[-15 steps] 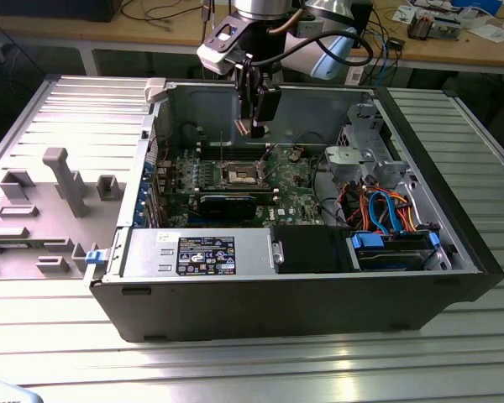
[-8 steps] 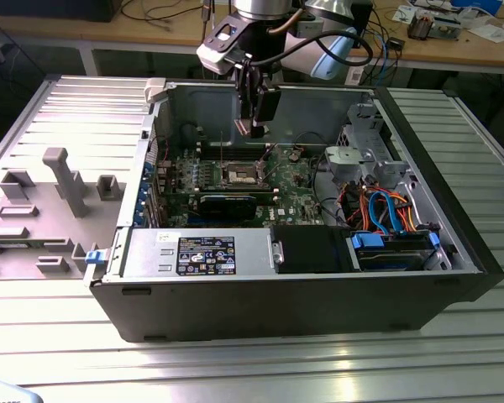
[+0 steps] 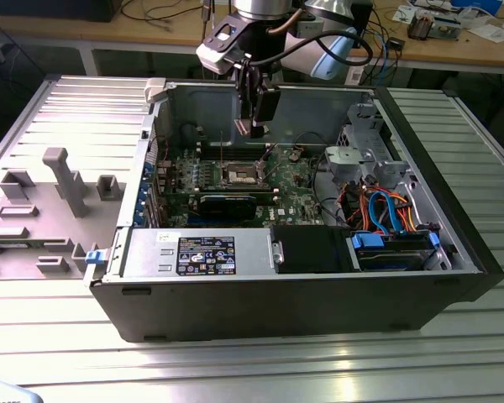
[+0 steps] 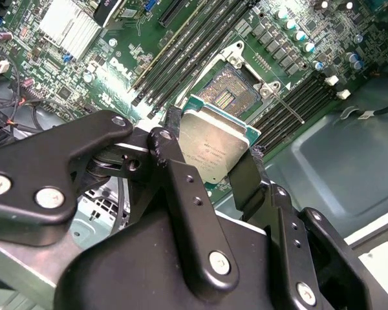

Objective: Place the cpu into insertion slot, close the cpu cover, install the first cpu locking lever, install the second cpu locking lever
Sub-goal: 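Place the cpu into insertion slot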

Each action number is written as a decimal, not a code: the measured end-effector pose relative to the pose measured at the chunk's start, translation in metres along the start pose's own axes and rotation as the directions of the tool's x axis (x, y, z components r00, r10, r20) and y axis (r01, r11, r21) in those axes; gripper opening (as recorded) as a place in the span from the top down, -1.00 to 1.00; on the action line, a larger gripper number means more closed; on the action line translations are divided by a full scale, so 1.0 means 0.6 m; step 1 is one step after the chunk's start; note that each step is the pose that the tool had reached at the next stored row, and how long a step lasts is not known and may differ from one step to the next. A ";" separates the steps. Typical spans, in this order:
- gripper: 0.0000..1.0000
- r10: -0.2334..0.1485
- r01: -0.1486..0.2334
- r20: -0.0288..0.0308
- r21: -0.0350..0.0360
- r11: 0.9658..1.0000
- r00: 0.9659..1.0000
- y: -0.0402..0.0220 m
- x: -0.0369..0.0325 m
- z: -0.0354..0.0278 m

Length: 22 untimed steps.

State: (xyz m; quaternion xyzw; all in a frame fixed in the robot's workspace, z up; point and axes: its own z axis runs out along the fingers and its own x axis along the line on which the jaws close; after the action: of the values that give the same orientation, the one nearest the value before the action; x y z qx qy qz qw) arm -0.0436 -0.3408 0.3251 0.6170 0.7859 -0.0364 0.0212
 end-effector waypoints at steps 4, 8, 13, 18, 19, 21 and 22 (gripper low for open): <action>-0.09 0.004 -0.004 0.000 0.000 1.000 1.000 0.000 0.000 0.000; -0.09 0.008 -0.008 0.000 0.001 1.000 1.000 0.000 0.000 0.000; -0.09 0.012 -0.012 0.000 0.001 1.000 1.000 0.000 0.000 0.000; -0.09 0.016 -0.016 0.000 0.001 1.000 1.000 0.000 0.000 0.000; -0.09 0.017 -0.017 -0.001 0.001 1.000 1.000 0.000 0.000 0.000; -0.09 0.019 -0.019 -0.001 0.002 1.000 1.000 0.000 0.000 0.000; -0.09 0.020 -0.020 -0.001 0.002 1.000 1.000 0.000 0.000 0.000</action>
State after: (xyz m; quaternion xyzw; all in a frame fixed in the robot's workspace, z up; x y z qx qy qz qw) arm -0.0436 -0.3408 0.3251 0.6247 0.7797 -0.0366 0.0208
